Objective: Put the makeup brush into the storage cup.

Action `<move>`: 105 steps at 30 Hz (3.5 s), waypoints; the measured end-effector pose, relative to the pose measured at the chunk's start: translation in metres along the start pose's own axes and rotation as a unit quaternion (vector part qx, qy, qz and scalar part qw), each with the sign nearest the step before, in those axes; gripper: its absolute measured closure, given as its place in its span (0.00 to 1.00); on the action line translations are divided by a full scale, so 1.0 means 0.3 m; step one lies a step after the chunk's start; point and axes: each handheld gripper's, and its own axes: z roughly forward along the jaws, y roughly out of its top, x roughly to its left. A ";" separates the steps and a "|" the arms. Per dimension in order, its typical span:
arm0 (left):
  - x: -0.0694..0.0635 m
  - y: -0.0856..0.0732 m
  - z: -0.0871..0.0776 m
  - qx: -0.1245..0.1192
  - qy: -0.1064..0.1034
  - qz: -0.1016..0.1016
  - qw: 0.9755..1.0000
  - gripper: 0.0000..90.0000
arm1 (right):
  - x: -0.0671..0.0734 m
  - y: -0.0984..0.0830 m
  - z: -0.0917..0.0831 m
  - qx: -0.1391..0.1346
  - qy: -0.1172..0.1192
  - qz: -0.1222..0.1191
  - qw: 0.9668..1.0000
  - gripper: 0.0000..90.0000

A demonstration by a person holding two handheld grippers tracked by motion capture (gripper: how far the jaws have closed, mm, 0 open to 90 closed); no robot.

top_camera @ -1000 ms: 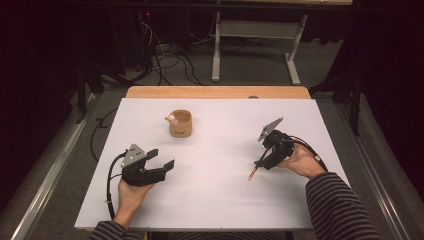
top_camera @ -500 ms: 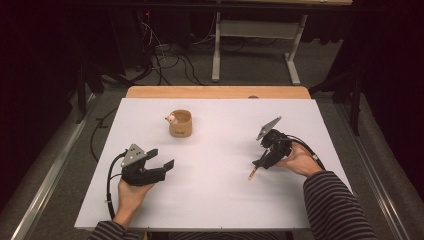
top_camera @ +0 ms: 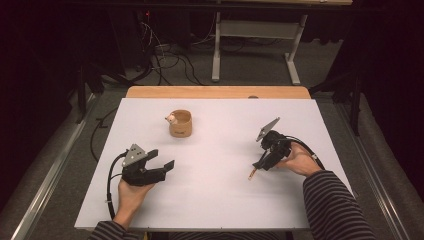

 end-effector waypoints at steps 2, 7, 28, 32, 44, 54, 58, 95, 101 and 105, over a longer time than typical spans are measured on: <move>0.000 0.000 0.000 0.000 0.000 0.000 1.000 0.29 | 0.001 -0.001 0.004 0.004 -0.001 0.001 1.000 0.20; 0.000 0.000 0.000 0.000 0.000 0.000 1.000 0.29 | -0.001 0.000 0.011 0.007 0.001 -0.003 1.000 0.20; 0.000 0.000 -0.001 0.000 0.009 -0.001 1.000 0.29 | -0.012 -0.004 0.030 0.008 0.018 -0.007 1.000 0.19; 0.002 0.001 -0.003 -0.002 0.014 -0.002 1.000 0.29 | -0.015 -0.004 0.035 0.010 0.020 -0.009 1.000 0.19; 0.002 0.001 -0.007 -0.006 0.016 -0.002 1.000 0.29 | -0.011 -0.009 0.047 0.019 0.019 -0.014 1.000 0.19; 0.001 0.001 -0.006 -0.006 0.015 -0.004 1.000 0.28 | -0.013 -0.017 0.046 0.022 0.017 -0.013 1.000 0.19; 0.003 0.001 -0.007 -0.006 0.015 -0.003 1.000 0.28 | -0.011 -0.017 0.046 0.025 0.011 -0.016 1.000 0.21; 0.006 0.001 -0.010 -0.008 0.015 -0.006 1.000 0.28 | 0.005 -0.021 0.020 0.039 -0.006 -0.014 0.999 0.55; 0.005 0.001 -0.010 -0.008 0.016 -0.006 1.000 0.28 | 0.006 -0.022 0.017 0.041 -0.010 -0.010 0.999 0.63; 0.006 0.001 -0.010 -0.008 0.016 -0.006 1.000 0.28 | 0.008 -0.020 0.017 0.041 -0.010 -0.015 0.999 0.70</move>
